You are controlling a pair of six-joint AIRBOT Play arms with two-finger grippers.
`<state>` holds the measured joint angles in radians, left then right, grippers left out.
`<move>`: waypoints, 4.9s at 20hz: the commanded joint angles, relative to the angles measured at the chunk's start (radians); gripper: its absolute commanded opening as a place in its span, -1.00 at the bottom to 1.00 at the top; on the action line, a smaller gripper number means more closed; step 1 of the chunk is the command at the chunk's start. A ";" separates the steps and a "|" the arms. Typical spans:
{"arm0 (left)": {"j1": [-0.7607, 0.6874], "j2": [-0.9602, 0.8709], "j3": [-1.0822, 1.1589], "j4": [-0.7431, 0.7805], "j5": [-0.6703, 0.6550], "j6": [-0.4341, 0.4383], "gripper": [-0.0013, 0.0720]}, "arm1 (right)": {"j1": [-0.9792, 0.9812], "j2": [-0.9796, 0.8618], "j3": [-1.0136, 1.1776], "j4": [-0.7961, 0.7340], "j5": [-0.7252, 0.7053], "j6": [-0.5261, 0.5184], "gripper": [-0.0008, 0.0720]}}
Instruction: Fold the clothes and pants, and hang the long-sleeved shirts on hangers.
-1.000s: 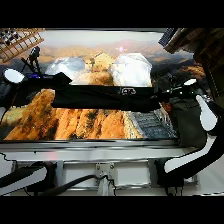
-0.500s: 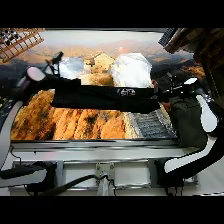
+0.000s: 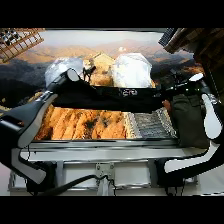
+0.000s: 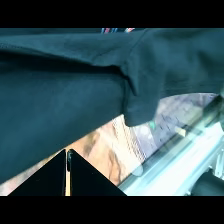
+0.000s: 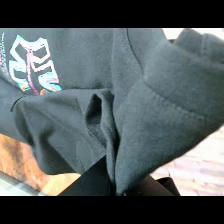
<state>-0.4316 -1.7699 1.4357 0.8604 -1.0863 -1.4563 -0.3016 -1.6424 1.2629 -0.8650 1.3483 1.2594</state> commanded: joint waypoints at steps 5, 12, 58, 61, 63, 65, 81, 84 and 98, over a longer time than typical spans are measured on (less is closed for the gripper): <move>-0.082 -0.121 0.046 -0.002 0.029 -0.061 -0.95 | 0.001 0.039 0.116 -0.035 0.087 0.101 -0.92; -0.110 -0.133 0.046 -0.098 0.239 -0.085 -0.95 | 0.004 0.049 0.163 -0.050 0.177 0.169 -0.92; 0.718 0.443 -0.521 0.051 -0.146 0.293 -0.95 | 0.838 -0.188 0.622 0.023 -0.309 0.422 -0.92; 0.719 0.447 -0.572 0.052 -0.125 0.283 -0.95 | 0.908 -0.351 0.787 0.038 -0.314 0.422 -0.91; 0.720 0.461 -0.575 0.052 -0.116 0.277 -0.95 | 0.926 -0.433 0.820 0.135 -0.351 0.394 -0.91; 0.728 0.499 -0.575 0.051 -0.095 0.259 -0.95 | 0.933 -0.494 0.819 0.236 -0.381 0.359 -0.91; 0.741 0.601 -0.575 0.044 -0.084 0.229 -0.95 | 0.891 -0.466 0.798 0.345 -0.356 0.277 0.43; 0.741 0.601 -0.575 0.019 -0.084 0.230 -0.95 | 0.818 -0.356 0.741 -0.116 -0.223 0.542 0.40; 0.740 0.601 -0.575 -0.024 -0.080 0.233 -0.59 | 0.671 -0.371 0.498 -0.072 -0.246 0.634 0.41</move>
<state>0.3080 -1.1694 0.8608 0.8383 -1.1690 -1.2232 0.3748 -1.9823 1.7889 -1.0634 1.1591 1.9076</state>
